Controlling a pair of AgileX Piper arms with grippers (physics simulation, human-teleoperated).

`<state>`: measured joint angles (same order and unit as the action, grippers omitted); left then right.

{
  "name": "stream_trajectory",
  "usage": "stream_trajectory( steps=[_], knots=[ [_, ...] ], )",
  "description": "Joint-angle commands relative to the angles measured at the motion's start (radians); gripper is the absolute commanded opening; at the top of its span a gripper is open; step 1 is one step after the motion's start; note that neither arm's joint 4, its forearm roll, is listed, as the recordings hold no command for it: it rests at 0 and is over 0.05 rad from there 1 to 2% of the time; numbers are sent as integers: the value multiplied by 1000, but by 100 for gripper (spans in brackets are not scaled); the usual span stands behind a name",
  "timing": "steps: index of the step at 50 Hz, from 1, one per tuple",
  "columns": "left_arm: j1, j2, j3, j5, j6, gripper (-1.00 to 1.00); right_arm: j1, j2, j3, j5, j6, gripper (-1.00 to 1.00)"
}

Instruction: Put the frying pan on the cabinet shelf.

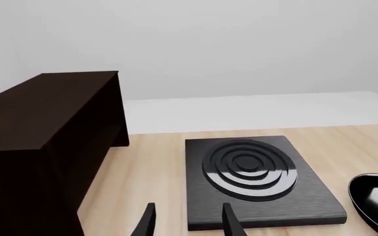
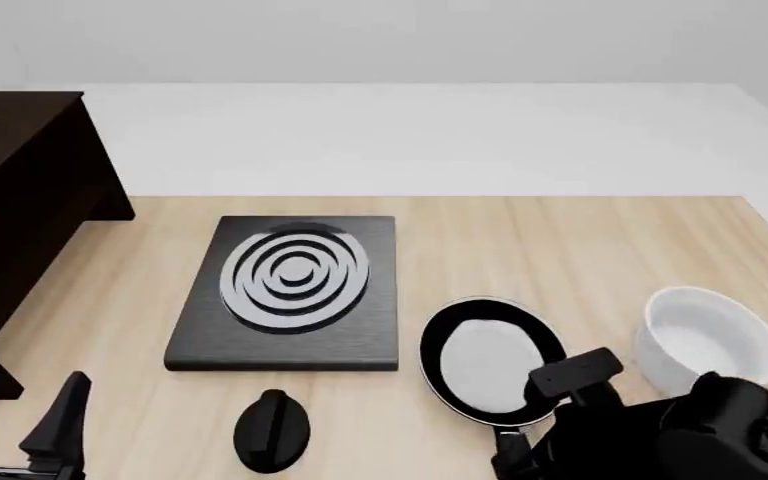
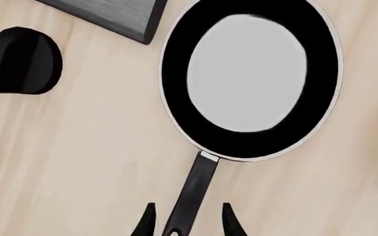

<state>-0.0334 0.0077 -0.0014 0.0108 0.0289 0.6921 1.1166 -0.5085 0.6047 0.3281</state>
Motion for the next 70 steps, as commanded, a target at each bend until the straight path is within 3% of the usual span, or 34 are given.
stream_trajectory(
  steps=[1, 4, 27, 36, 44, 46, 47, 48, 50, 56, 70],
  knots=[
    [-3, 2, 0, 0, 0, 100, 35, 65, 50, -91, 43, 100],
    [0, 5, 0, -3, -3, 100, 18, 73, 68, -104, 17, 100],
    [-11, 0, 1, 7, 6, 100, 66, 138, 131, -223, 90, 100],
    [-11, -1, 1, 8, 6, 100, 51, 165, 143, -261, 72, 100],
    [-16, -1, 1, 8, 10, 100, 68, 158, 156, -274, 96, 100],
    [-17, -1, 1, 9, 11, 100, 34, 120, 149, -253, 69, 100],
    [-18, -1, 1, 8, 11, 100, -4, 87, 148, -242, 54, -100],
    [-18, -2, 1, 8, 11, 100, -32, 85, 149, -234, 36, -100],
    [-19, -3, 1, 7, 12, 100, -2, 87, 146, -228, 38, -100],
    [-16, -2, 1, 7, 9, 100, -20, 24, 143, -183, 33, -100],
    [-37, -6, 1, 9, 19, 100, -66, -174, 103, 6, -25, -100]
  ],
)
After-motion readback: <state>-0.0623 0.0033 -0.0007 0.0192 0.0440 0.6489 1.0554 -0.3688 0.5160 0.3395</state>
